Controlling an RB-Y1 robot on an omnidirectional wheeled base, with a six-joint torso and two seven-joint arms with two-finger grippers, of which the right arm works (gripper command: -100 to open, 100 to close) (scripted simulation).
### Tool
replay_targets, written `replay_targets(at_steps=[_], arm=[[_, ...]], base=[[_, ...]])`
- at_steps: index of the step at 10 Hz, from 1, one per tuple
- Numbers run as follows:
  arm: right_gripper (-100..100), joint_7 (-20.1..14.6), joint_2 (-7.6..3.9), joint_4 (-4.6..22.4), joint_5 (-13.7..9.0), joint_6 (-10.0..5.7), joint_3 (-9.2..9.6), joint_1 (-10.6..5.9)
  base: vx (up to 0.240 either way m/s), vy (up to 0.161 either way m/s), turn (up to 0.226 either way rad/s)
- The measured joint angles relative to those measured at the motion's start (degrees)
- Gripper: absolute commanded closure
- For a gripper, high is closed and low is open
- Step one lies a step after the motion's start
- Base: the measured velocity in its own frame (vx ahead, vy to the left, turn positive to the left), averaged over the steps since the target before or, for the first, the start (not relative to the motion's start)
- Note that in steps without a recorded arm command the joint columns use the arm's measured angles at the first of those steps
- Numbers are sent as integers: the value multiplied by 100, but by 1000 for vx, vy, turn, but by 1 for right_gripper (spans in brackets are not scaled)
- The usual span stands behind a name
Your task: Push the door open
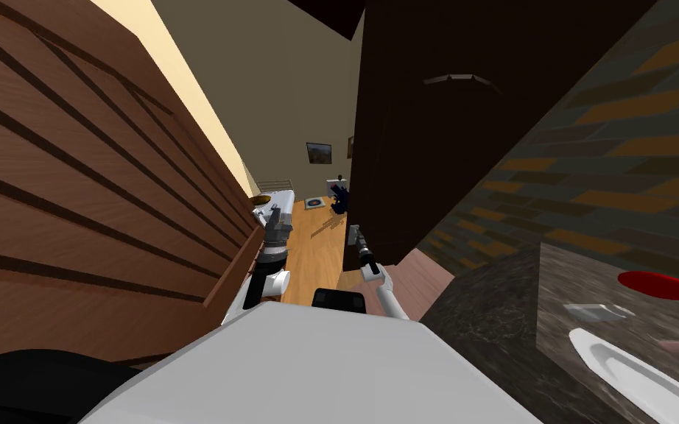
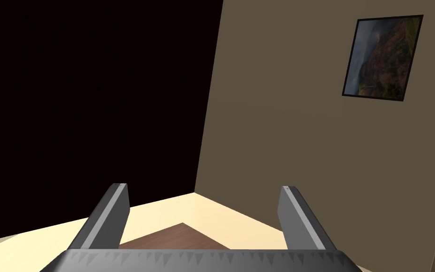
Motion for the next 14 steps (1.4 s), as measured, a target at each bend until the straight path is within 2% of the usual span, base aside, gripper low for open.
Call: replay_targets(at_steps=[1, 2, 7, 10, 14], arm=[[-100, 9, 28, 23, -1, -14, -18, -15], [100, 11, 31, 24, -1, -17, -19, -20], [100, 14, 25, 34, 2, -5, -15, -7], [100, 25, 22, 65, -2, 19, -44, 45], [100, 74, 21, 161, -27, -11, -236, -66]], base=[[97, 24, 3], [-13, -3, -6], [-19, -5, 1], [133, 65, -37], [170, 97, -50]])
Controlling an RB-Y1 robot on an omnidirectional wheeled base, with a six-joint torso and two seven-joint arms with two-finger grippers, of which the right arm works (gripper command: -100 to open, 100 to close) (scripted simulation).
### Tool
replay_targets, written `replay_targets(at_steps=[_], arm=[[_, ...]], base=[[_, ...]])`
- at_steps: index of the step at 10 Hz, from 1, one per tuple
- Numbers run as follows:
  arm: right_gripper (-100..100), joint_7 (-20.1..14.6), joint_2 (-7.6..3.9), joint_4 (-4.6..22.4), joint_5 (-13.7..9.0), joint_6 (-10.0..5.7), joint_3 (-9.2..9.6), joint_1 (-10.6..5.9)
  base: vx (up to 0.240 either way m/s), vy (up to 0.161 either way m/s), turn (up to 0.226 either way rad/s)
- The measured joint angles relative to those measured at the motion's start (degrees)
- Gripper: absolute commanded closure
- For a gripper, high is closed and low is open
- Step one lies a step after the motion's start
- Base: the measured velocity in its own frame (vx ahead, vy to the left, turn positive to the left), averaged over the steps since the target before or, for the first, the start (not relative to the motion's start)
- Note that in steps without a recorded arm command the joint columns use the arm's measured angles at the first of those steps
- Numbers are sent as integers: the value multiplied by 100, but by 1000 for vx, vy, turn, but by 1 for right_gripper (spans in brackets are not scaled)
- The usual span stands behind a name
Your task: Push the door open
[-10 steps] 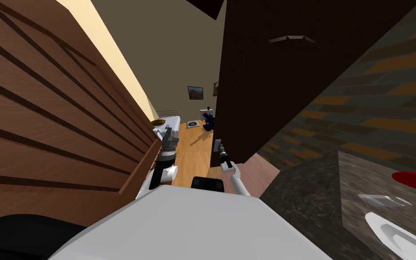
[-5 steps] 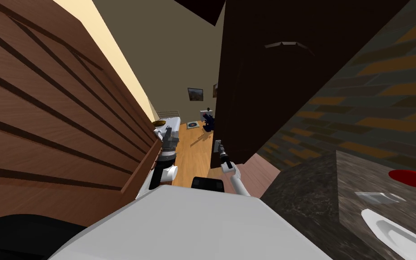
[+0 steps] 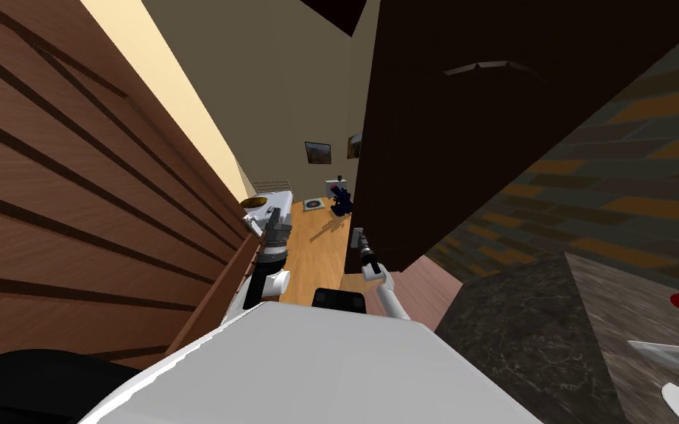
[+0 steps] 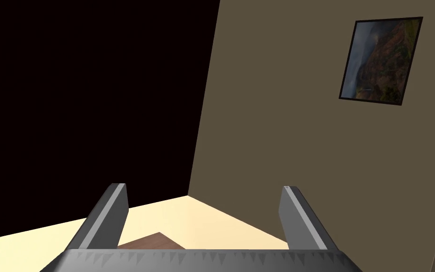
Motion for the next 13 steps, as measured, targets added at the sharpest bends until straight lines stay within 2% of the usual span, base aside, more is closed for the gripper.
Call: replay_targets(at_steps=[1, 4, 5, 6, 8, 10, 13], arm=[[100, 14, -6, -1, -6, -22, -57, 9], [100, 80, -1, -78, -23, 42, -260, 30], [100, 87, -17, 6, -39, 27, -336, -39], [100, 95, -15, -28, -47, 66, -389, -37], [100, 122, -14, 28, -58, 15, -486, -46], [100, 126, -37, 29, -79, 59, -583, -52], [100, 206, 30, 80, -87, 50, -787, -65]], base=[[208, 132, -78], [147, 108, -63], [111, 88, -58], [100, 65, -53], [78, 78, -41], [92, 85, -69], [127, 92, -81]])
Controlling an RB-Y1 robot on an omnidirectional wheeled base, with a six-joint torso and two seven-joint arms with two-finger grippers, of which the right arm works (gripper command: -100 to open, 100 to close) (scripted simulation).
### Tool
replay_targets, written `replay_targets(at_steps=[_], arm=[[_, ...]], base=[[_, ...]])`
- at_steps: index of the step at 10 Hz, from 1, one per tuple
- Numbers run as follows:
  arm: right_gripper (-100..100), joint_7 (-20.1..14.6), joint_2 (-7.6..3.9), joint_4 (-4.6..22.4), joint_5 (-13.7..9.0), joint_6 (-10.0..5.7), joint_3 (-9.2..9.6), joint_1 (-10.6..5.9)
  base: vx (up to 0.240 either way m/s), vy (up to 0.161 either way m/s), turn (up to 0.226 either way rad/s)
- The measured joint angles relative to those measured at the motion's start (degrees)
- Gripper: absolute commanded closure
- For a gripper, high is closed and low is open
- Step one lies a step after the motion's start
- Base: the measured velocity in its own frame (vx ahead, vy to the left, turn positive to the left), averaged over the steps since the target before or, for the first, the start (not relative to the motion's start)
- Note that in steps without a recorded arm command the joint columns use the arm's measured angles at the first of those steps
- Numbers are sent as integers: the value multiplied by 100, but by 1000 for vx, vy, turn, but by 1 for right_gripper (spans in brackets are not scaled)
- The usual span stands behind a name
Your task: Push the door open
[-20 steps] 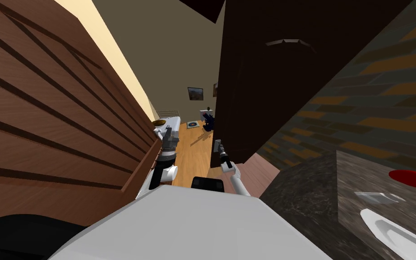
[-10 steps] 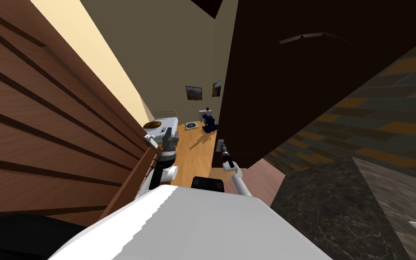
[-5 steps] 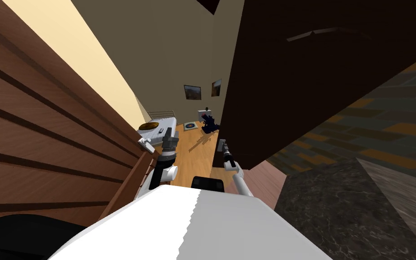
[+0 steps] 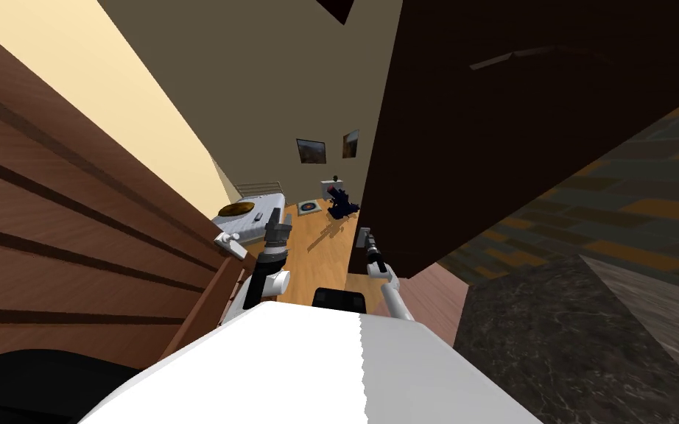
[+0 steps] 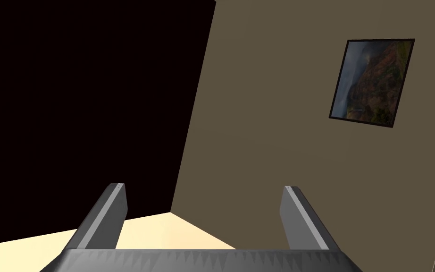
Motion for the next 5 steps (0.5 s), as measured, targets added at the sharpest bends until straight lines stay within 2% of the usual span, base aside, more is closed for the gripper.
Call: replay_targets(at_steps=[1, 4, 5], arm=[[100, 39, 32, -21, 1, 30, -75, -1], [100, 35, -26, 123, -53, -28, -291, -112], [100, 59, 3, 74, -56, -3, -369, -90]], base=[[107, 104, -49], [130, 107, -70], [125, 117, -80]])
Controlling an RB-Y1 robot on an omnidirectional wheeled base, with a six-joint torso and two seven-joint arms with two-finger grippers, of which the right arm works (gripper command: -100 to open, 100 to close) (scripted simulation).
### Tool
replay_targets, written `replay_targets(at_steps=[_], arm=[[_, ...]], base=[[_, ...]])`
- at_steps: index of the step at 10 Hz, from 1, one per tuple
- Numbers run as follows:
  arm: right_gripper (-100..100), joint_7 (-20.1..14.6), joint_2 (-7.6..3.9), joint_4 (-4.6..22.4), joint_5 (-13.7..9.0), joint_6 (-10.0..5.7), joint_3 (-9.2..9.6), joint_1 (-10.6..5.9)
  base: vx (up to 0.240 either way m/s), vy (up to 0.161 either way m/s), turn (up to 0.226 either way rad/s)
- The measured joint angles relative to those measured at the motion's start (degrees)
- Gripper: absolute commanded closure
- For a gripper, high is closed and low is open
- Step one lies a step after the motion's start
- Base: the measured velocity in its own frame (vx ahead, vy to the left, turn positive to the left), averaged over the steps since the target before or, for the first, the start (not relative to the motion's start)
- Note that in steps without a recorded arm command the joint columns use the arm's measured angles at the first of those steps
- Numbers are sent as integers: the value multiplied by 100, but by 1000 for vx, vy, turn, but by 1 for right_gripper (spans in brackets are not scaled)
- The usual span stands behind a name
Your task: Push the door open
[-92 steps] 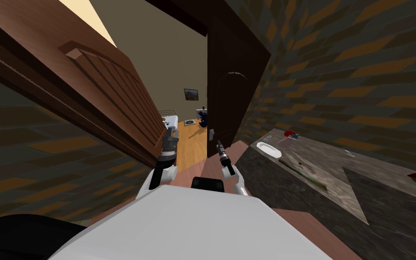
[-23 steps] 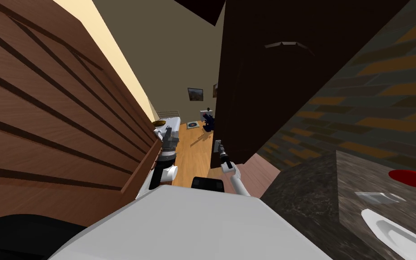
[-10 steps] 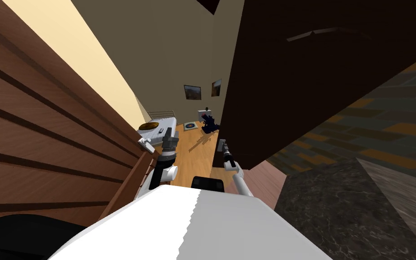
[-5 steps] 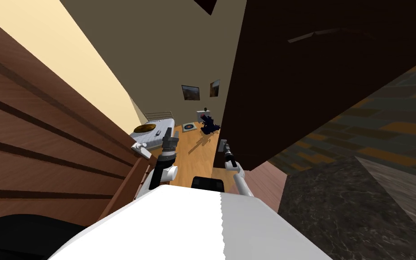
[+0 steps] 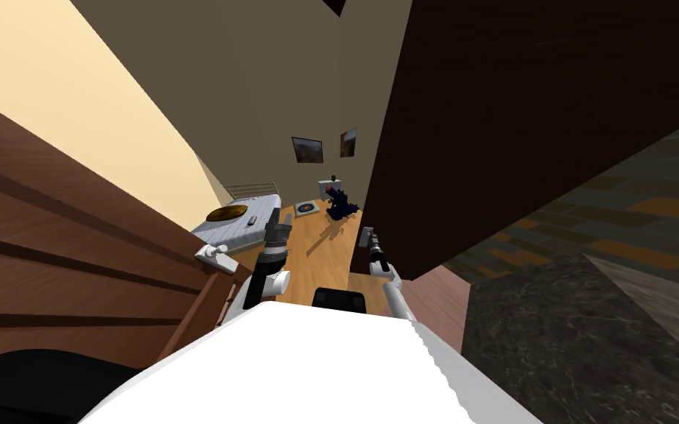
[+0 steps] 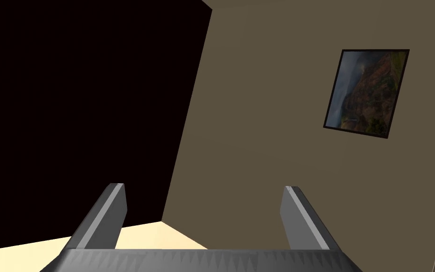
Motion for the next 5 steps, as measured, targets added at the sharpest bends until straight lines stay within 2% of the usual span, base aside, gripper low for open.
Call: replay_targets(at_steps=[5], arm=[[100, 103, 65, 81, -48, -21, -416, -38]], base=[[163, 137, -89]])
